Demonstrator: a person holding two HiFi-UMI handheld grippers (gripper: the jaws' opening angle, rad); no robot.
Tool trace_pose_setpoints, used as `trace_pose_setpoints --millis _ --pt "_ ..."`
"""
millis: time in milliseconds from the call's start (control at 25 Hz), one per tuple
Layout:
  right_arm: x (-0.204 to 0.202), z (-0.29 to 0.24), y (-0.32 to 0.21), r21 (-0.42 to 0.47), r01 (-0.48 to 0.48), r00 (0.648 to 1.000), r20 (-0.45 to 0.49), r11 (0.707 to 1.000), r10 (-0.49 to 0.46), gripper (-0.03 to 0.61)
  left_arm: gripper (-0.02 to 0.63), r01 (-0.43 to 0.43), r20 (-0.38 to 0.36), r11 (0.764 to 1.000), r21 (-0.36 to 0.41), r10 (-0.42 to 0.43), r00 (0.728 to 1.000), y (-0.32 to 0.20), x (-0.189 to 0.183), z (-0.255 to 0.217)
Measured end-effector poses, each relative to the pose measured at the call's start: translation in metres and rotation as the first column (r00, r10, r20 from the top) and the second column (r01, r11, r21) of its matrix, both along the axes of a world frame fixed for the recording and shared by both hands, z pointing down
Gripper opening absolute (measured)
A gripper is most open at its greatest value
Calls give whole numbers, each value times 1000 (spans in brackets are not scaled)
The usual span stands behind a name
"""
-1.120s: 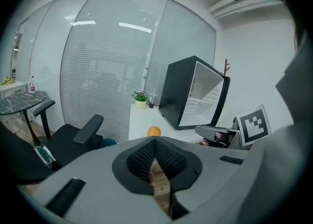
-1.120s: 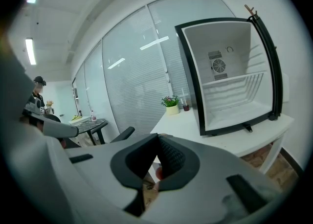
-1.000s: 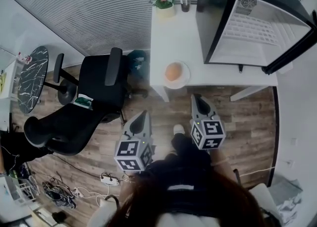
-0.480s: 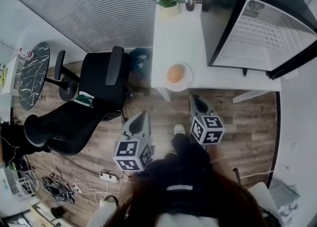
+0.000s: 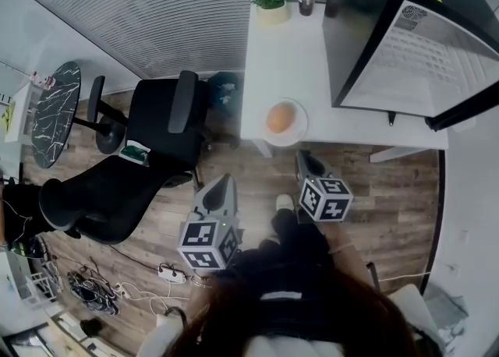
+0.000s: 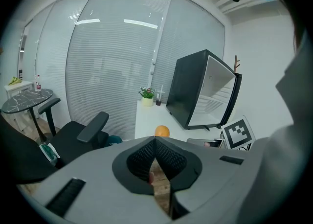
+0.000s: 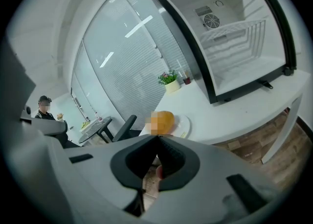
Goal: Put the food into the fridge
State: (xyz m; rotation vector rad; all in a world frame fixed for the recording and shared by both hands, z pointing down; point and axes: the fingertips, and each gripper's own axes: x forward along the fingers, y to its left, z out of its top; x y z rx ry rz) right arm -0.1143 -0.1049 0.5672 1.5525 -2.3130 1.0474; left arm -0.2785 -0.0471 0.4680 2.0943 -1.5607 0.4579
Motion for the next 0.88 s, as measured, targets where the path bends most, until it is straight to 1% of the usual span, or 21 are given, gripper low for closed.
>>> trace_pose_setpoints --millis 160,400,680,880 --pt "-2 12 -2 -40 2 999 32 999 -1 0 -2 0 4 1000 -13 0 1000 -1 -1 4" --pt "-8 29 -4 -113 11 993 116 994 2 9 -2 -2 9 1000 -31 2 1000 -4 0 8" --pt "-13 41 -8 -157 20 985 174 987 7 17 -2 -12 18 999 -41 13 1000 -7 2 10" --pt "-14 49 -10 -195 15 970 239 981 33 41 -2 -20 27 999 -44 21 999 -11 4 10"
